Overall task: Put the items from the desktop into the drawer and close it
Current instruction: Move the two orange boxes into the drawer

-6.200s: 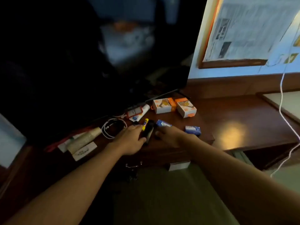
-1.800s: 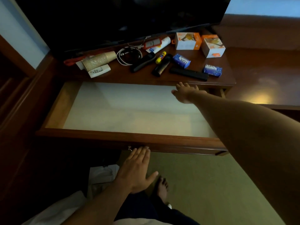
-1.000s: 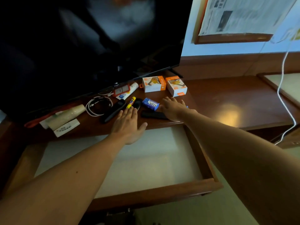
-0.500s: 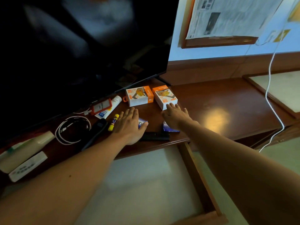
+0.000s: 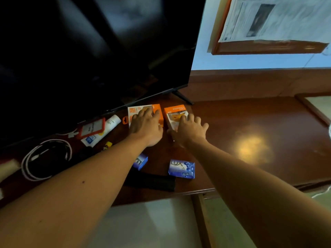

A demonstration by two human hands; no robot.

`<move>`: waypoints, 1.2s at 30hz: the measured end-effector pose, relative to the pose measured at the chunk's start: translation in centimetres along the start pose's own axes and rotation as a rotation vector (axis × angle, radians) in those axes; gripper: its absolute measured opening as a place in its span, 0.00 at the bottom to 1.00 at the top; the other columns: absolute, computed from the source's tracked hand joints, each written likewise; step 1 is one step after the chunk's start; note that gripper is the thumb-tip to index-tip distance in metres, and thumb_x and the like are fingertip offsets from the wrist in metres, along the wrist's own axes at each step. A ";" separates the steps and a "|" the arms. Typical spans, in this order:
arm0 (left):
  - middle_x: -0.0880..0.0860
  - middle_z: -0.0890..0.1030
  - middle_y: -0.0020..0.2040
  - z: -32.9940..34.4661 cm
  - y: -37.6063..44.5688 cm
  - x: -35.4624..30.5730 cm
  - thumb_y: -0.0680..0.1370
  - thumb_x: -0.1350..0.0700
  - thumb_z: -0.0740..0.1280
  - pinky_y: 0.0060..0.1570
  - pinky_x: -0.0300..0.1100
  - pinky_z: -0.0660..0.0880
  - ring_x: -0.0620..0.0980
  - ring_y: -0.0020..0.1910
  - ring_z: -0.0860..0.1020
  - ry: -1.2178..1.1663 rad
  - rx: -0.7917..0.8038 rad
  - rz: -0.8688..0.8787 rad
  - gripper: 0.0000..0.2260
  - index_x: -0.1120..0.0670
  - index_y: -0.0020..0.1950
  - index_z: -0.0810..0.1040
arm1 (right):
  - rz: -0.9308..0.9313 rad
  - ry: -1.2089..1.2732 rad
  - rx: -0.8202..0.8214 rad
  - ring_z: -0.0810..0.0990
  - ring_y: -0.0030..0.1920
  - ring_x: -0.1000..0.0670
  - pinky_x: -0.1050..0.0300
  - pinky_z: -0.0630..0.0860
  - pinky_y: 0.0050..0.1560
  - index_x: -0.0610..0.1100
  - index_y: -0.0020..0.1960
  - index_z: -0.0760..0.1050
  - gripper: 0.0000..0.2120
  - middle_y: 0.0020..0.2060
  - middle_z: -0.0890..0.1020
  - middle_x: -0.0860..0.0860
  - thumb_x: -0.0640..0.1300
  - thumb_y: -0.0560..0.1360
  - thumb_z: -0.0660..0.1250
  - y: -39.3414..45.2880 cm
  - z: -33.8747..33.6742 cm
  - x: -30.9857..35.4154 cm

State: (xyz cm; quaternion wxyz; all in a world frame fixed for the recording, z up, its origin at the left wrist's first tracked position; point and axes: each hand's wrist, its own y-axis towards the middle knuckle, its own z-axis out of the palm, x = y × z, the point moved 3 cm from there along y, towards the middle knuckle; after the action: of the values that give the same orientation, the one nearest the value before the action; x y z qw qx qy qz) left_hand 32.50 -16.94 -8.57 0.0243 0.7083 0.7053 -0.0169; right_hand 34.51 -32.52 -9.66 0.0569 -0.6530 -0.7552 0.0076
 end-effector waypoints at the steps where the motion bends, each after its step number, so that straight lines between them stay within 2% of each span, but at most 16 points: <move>1: 0.57 0.59 0.80 0.1 0.4 -0.4 0.82 0.44 0.58 0.72 0.56 0.61 0.59 0.78 0.58 0.020 0.014 -0.012 0.29 0.51 0.81 0.58 | -0.015 -0.022 -0.010 0.64 0.70 0.39 0.35 0.61 0.65 0.45 0.75 0.63 0.36 0.71 0.66 0.44 0.68 0.76 0.58 0.2 0.1 -0.3; 4: 0.57 0.53 0.82 1.3 0.8 -1.2 0.80 0.44 0.61 0.74 0.59 0.58 0.63 0.78 0.54 0.037 0.125 -0.075 0.31 0.49 0.81 0.55 | -0.052 -0.017 -0.019 0.63 0.69 0.39 0.34 0.60 0.64 0.46 0.72 0.65 0.29 0.70 0.67 0.45 0.62 0.77 0.60 0.6 0.2 -1.8; 7: 0.57 0.49 0.82 2.5 0.3 -1.9 0.79 0.46 0.65 0.76 0.62 0.54 0.66 0.79 0.49 -0.005 0.193 -0.114 0.35 0.50 0.81 0.52 | -0.108 -0.024 -0.006 0.61 0.69 0.40 0.34 0.60 0.62 0.47 0.70 0.66 0.27 0.71 0.67 0.48 0.53 0.74 0.66 0.6 -0.1 -3.9; 10: 0.56 0.55 0.81 2.8 -0.3 -2.4 0.78 0.45 0.66 0.75 0.63 0.56 0.65 0.78 0.52 -0.054 0.119 -0.106 0.31 0.51 0.77 0.59 | -0.147 -0.061 0.014 0.62 0.70 0.40 0.37 0.63 0.62 0.48 0.69 0.68 0.29 0.72 0.67 0.50 0.44 0.70 0.74 0.7 -0.5 -5.9; 12: 0.55 0.61 0.79 2.8 -0.5 -2.5 0.78 0.41 0.65 0.73 0.62 0.59 0.63 0.76 0.58 -0.079 0.067 -0.106 0.28 0.52 0.74 0.65 | -0.170 -0.015 0.007 0.65 0.69 0.40 0.39 0.66 0.63 0.48 0.69 0.67 0.30 0.71 0.70 0.50 0.40 0.70 0.74 0.8 -0.7 -6.6; 14: 0.55 0.68 0.74 2.7 -0.6 -2.4 0.78 0.38 0.64 0.71 0.59 0.63 0.60 0.73 0.65 -0.107 0.017 -0.102 0.27 0.54 0.70 0.70 | -0.201 0.079 -0.003 0.70 0.66 0.41 0.43 0.71 0.60 0.47 0.65 0.70 0.23 0.64 0.75 0.47 0.39 0.72 0.72 0.9 -0.9 -6.8; 16: 0.54 0.73 0.69 2.4 -0.6 -2.1 0.78 0.38 0.66 0.68 0.57 0.66 0.59 0.68 0.70 -0.164 -0.025 -0.093 0.24 0.55 0.64 0.75 | -0.204 0.182 -0.016 0.76 0.56 0.42 0.47 0.77 0.50 0.45 0.61 0.73 0.13 0.56 0.78 0.44 0.43 0.76 0.67 1.1 -1.1 -6.5; 17: 0.54 0.75 0.67 2.3 -0.8 -2.0 0.78 0.40 0.68 0.67 0.56 0.67 0.58 0.66 0.71 -0.191 -0.036 -0.084 0.22 0.55 0.62 0.76 | -0.202 0.214 -0.017 0.78 0.52 0.43 0.49 0.77 0.45 0.45 0.60 0.75 0.12 0.54 0.79 0.44 0.45 0.78 0.65 1.1 -1.3 -6.1; 20: 0.53 0.75 0.62 1.5 -1.7 -1.3 0.78 0.49 0.71 0.63 0.50 0.68 0.58 0.63 0.71 -0.245 -0.032 -0.029 0.13 0.53 0.59 0.76 | -0.231 0.271 0.010 0.80 0.49 0.42 0.50 0.79 0.43 0.45 0.58 0.78 0.12 0.54 0.82 0.43 0.43 0.77 0.61 1.1 -1.5 -4.9; 23: 0.53 0.73 0.64 0.9 -2.2 -0.7 0.75 0.55 0.72 0.62 0.50 0.69 0.57 0.65 0.70 -0.250 0.065 -0.011 0.17 0.51 0.63 0.75 | -0.255 0.399 0.087 0.80 0.56 0.43 0.45 0.79 0.55 0.46 0.61 0.77 0.13 0.59 0.81 0.44 0.42 0.80 0.60 1.1 -1.7 -4.2; 25: 0.53 0.73 0.64 0.4 -1.9 -0.4 0.73 0.58 0.71 0.65 0.52 0.68 0.57 0.66 0.70 -0.229 0.089 -0.065 0.16 0.51 0.60 0.77 | -0.285 0.382 0.086 0.72 0.69 0.43 0.39 0.65 0.71 0.48 0.65 0.74 0.15 0.68 0.75 0.45 0.46 0.80 0.59 1.2 -1.5 -3.8; 26: 0.54 0.73 0.64 0.2 -1.7 -0.3 0.73 0.59 0.70 0.66 0.53 0.68 0.57 0.66 0.70 -0.221 0.070 -0.119 0.15 0.51 0.59 0.78 | -0.268 0.335 0.045 0.65 0.74 0.43 0.37 0.58 0.74 0.47 0.69 0.71 0.18 0.72 0.71 0.46 0.50 0.80 0.58 1.3 -1.4 -3.6; 28: 0.55 0.73 0.65 -0.1 -1.3 -0.4 0.76 0.55 0.67 0.64 0.55 0.68 0.59 0.66 0.70 -0.198 -0.008 -0.274 0.13 0.52 0.61 0.79 | -0.119 0.222 -0.045 0.60 0.75 0.40 0.34 0.58 0.71 0.47 0.74 0.63 0.27 0.75 0.64 0.44 0.60 0.80 0.54 1.5 -1.5 -3.4; 31: 0.60 0.68 0.71 0.3 -0.4 -1.0 0.79 0.40 0.60 0.65 0.56 0.67 0.63 0.68 0.68 -0.173 -0.003 -0.486 0.25 0.51 0.73 0.69 | 0.146 0.121 0.062 0.62 0.71 0.33 0.35 0.66 0.61 0.51 0.78 0.52 0.43 0.74 0.57 0.39 0.76 0.73 0.50 1.4 -1.4 -3.2; 33: 0.64 0.64 0.74 0.9 0.5 -1.3 0.77 0.33 0.61 0.66 0.57 0.67 0.65 0.70 0.66 -0.222 0.090 -0.586 0.35 0.52 0.77 0.62 | 0.246 0.157 0.173 0.65 0.68 0.32 0.38 0.70 0.56 0.53 0.79 0.48 0.49 0.73 0.57 0.38 0.81 0.68 0.52 1.4 -1.0 -3.0; 36: 0.66 0.61 0.76 1.6 1.6 -1.1 0.73 0.30 0.66 0.65 0.57 0.69 0.67 0.73 0.64 -0.269 0.160 -0.660 0.43 0.53 0.79 0.56 | 0.286 0.264 0.261 0.67 0.67 0.32 0.40 0.74 0.56 0.55 0.80 0.45 0.51 0.73 0.57 0.37 0.79 0.67 0.59 2.1 0.1 -3.0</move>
State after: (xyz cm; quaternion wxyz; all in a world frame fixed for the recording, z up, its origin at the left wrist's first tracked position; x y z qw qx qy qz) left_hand 34.12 -18.14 -10.05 0.0548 0.4336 0.8829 -0.1719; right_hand 37.01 -35.18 -10.16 0.2377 -0.7359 -0.6334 0.0277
